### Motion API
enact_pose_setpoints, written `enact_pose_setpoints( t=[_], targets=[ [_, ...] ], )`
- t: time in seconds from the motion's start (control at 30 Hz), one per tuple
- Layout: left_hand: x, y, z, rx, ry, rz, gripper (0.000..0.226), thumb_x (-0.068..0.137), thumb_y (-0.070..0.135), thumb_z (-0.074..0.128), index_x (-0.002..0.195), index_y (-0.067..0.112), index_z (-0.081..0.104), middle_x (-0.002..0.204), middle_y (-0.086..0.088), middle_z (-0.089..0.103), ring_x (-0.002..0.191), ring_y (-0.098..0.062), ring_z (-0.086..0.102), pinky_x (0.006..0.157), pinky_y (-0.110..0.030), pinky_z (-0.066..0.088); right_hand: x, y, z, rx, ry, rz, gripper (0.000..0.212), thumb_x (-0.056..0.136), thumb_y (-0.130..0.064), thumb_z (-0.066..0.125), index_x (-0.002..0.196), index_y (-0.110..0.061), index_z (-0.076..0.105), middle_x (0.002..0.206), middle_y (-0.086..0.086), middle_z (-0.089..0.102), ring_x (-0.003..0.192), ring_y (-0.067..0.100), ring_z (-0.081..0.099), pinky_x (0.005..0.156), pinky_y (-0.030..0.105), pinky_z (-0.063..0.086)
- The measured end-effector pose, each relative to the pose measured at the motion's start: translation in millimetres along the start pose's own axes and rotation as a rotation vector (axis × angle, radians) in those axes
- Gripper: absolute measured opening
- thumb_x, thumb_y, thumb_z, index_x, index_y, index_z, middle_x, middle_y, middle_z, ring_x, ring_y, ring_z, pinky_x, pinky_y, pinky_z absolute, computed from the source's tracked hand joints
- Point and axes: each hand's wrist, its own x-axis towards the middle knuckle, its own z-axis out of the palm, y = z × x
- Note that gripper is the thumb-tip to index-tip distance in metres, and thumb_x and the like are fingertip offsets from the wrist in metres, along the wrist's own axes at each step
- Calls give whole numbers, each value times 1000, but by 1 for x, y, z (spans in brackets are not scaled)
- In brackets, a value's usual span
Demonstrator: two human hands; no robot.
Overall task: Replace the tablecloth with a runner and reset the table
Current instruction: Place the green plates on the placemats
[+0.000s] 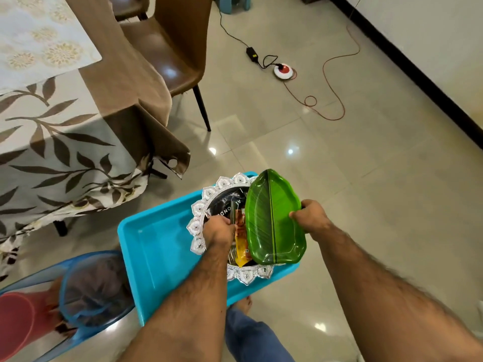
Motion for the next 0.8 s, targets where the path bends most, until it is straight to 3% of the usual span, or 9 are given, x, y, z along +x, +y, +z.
enact_pose_setpoints(
  t=[0.1,0.17,0.3,0.43,0.47,0.53,0.6,0.73,0.8],
  targets=[
    [6,2,7,37,-4,49,7,82,30,76,86,24,74,87,3,74,72,-12,67,69,-30,58,-4,-2,6,51,-29,12,13,85,-8,68,79,-13,59,91,17,69,83,35,70,72,54,60],
    [6,1,10,35,-8,75,9,85,25,73,95,24,74,93,3,74,77,-12,67,79,-31,58,-5,-2,8,73,-47,20,13,87,-8,68,80,-13,58,92,17,69,85,34,70,73,53,60],
    [-3,-2,5,-66,8,115,28,89,30,69,115,21,69,101,2,73,80,-13,65,70,-26,51,-8,-3,9,81,-61,17,11,86,-8,69,82,-12,59,93,19,69,84,36,70,72,54,60],
    [-12,8,-28,-288,54,143,32,99,37,49,105,13,70,103,-10,72,94,-26,65,87,-35,52,-23,-23,10,93,-109,-5,10,87,-8,68,85,-11,59,92,17,69,81,33,69,69,48,60],
    [-14,10,-40,-376,12,129,40,98,45,46,101,13,69,103,-12,71,97,-29,64,91,-39,52,-31,-34,10,99,-129,-21,10,88,-7,68,85,-11,59,89,15,68,77,30,68,64,43,60],
    [-10,5,-56,-575,-118,54,76,80,75,39,110,11,67,107,-10,71,101,-29,66,96,-46,52,-47,-53,12,129,-177,-56,9,89,-4,66,88,-9,59,80,11,65,67,24,64,56,33,54],
    [-12,0,-75,-760,-246,-35,101,63,91,33,117,13,67,107,-10,73,98,-27,70,93,-47,55,-61,-74,17,160,-225,-96,8,89,-2,65,91,-8,60,75,10,65,63,24,63,57,32,52],
    [-57,1,-151,-996,-348,-12,67,96,65,30,105,12,70,90,-12,76,82,-24,73,77,-40,59,-92,-124,32,201,-305,-189,11,88,1,65,96,-5,61,80,16,65,66,27,63,63,35,52],
    [-65,-12,-181,-1026,-312,17,63,97,62,34,112,11,69,96,-12,76,89,-26,73,82,-43,58,-109,-145,42,203,-334,-228,11,87,2,64,95,-5,61,78,16,65,64,26,62,62,33,50]
  ],
)
